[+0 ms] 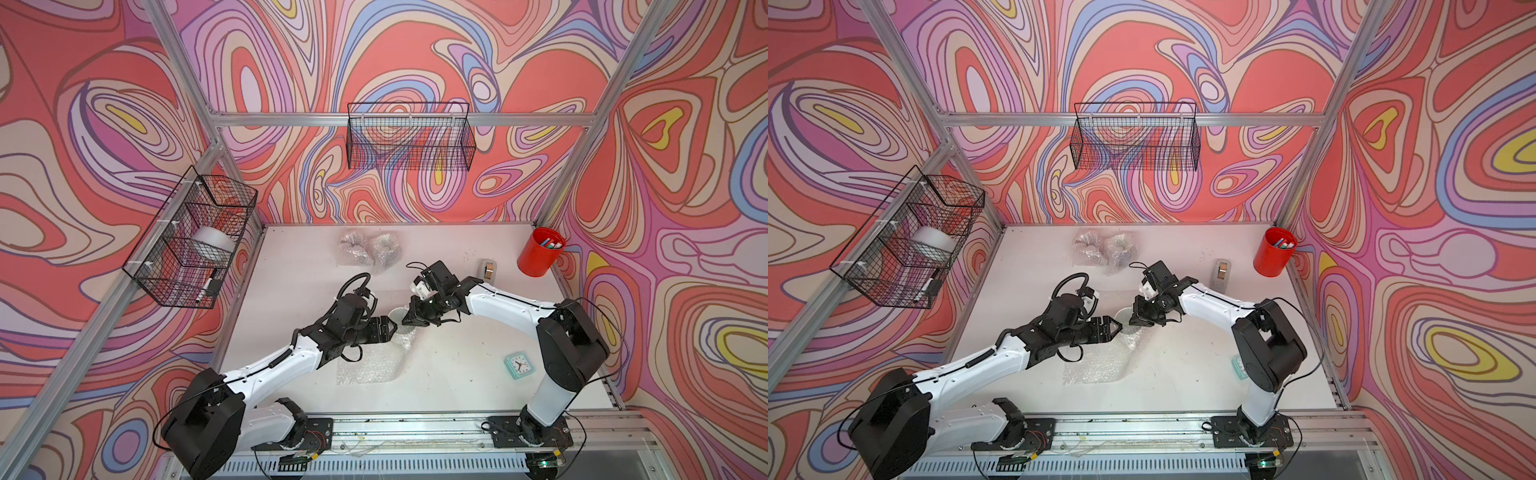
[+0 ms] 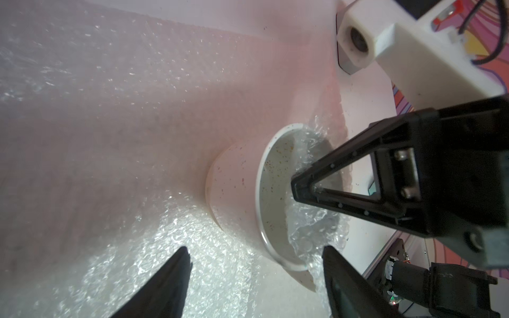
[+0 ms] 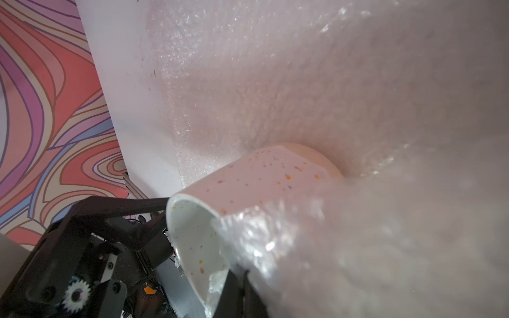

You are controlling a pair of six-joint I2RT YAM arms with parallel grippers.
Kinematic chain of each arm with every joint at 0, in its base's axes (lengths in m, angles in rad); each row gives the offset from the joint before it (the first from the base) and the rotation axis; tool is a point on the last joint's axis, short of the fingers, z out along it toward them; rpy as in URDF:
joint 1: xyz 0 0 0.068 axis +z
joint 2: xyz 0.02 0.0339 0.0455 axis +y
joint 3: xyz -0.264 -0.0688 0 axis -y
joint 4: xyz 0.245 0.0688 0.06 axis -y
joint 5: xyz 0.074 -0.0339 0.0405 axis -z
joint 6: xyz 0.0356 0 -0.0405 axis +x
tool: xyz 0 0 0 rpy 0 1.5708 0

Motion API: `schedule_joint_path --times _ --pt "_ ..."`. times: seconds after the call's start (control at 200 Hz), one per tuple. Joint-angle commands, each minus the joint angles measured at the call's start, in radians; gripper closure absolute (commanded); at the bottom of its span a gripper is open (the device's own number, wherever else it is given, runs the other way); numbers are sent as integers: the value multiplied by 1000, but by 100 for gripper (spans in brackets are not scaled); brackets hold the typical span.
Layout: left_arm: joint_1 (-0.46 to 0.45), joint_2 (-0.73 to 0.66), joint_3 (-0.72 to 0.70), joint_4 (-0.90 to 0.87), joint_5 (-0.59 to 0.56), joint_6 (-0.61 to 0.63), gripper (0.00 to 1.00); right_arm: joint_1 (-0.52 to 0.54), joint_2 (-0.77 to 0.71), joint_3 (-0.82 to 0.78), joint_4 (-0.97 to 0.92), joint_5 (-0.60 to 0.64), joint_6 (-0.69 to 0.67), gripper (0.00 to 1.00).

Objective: Wrap mugs in bubble wrap
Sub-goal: Wrap the mug in bubble wrap.

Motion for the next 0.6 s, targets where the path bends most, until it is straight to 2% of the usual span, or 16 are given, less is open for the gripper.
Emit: schedule_joint_path --times 0.0,0.381,0.446,0.596 --pt "-12 30 18 39 -6 -12 22 -2 16 5 32 -7 22 100" --pt "-19 147 65 24 -39 -30 22 0 60 28 52 -41 31 99" --pt "-19 157 65 14 -48 -33 23 1 55 32 60 -46 31 96" --pt "-19 160 68 -26 -81 -34 23 0 -25 55 52 -1 15 82"
